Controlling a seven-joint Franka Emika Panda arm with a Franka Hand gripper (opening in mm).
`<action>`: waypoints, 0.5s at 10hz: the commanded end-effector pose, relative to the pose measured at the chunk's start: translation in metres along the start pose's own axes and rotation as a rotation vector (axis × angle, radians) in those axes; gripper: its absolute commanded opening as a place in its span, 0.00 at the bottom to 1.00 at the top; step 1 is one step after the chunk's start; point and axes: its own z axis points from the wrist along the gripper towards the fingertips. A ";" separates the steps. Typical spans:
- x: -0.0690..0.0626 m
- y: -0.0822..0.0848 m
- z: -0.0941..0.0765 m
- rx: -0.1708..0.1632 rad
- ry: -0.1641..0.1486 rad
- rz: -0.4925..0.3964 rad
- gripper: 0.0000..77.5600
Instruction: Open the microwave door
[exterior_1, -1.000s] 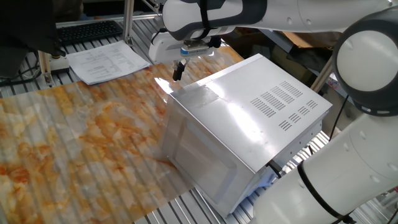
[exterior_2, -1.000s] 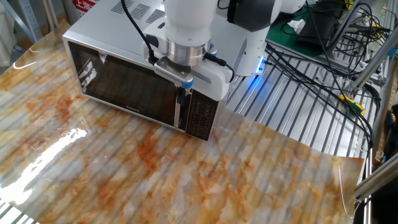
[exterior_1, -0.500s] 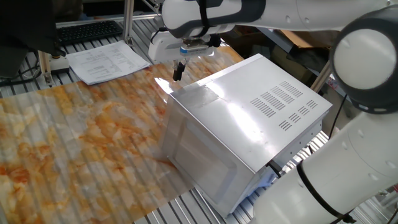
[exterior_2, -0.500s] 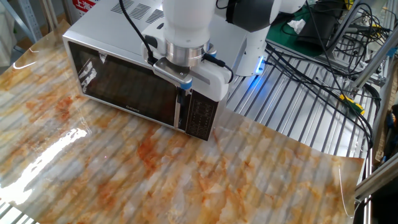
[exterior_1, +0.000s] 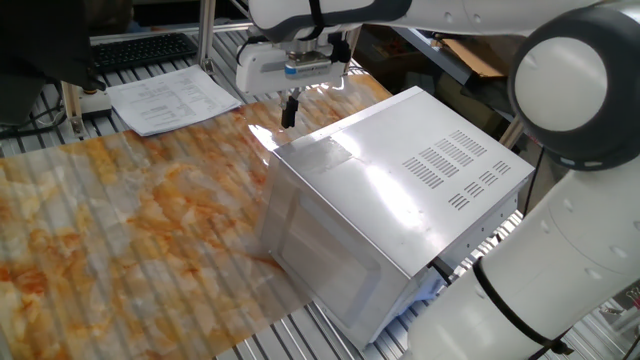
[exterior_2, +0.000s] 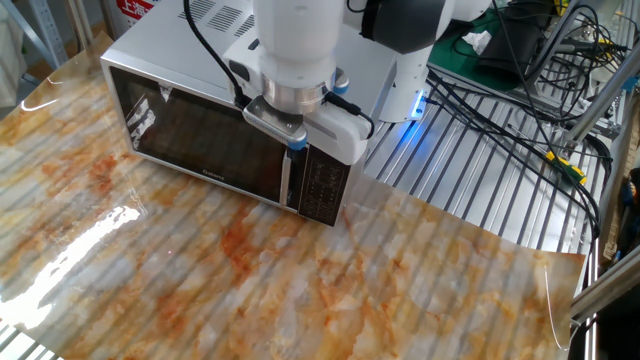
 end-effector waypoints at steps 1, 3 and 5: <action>-0.001 -0.001 -0.001 0.000 0.002 -0.002 0.00; -0.002 -0.004 0.000 0.002 0.019 -0.009 0.00; -0.005 -0.012 0.003 0.001 0.034 -0.039 0.00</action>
